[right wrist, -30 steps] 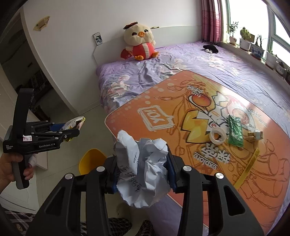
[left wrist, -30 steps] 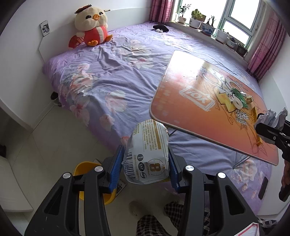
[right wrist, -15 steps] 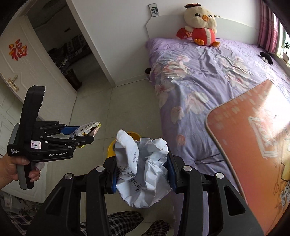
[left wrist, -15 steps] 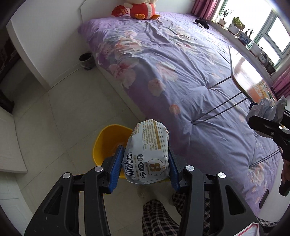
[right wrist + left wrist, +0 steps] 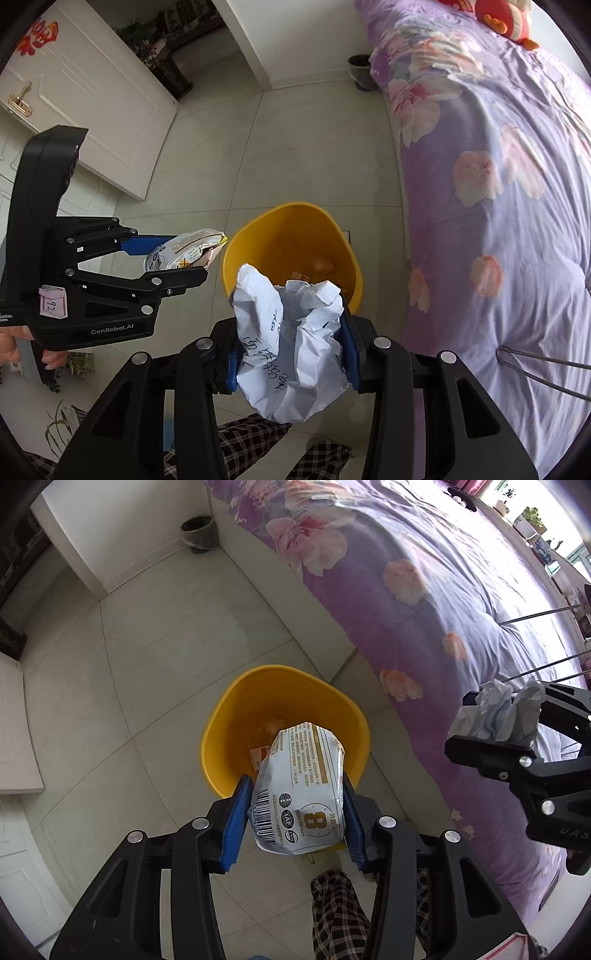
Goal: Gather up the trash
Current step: 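Carry the snack bag and paper with both tools over the yellow wastebasket, then open both tools to drop the snack bag and paper into the wastebasket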
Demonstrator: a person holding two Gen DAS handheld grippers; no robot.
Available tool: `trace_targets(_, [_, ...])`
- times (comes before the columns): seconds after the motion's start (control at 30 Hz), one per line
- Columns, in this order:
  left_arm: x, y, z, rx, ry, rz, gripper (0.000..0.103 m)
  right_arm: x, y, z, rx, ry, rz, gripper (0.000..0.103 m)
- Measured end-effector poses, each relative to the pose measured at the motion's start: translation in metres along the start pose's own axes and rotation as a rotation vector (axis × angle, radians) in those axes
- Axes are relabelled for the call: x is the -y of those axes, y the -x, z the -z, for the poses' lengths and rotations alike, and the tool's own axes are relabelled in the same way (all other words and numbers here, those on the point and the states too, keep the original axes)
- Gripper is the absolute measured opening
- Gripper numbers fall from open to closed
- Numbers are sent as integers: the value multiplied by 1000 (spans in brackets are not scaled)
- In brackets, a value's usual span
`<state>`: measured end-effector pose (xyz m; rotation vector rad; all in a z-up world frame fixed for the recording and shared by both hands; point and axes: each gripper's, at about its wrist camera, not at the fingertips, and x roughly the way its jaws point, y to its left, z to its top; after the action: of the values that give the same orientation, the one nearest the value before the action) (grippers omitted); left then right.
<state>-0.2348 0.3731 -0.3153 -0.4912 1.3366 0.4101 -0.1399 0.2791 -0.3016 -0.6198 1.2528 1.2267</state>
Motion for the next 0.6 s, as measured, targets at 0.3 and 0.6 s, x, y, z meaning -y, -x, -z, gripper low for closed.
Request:
trace_targets(0.3, [-34, -71, -1, -97, 66, -7, 46, 6, -87, -10, -128, 17, -16, 45])
trace_targets(0.6, [-50, -86, 5, -113, 107, -3, 52, 9, -106, -14, -141, 19, -15, 53])
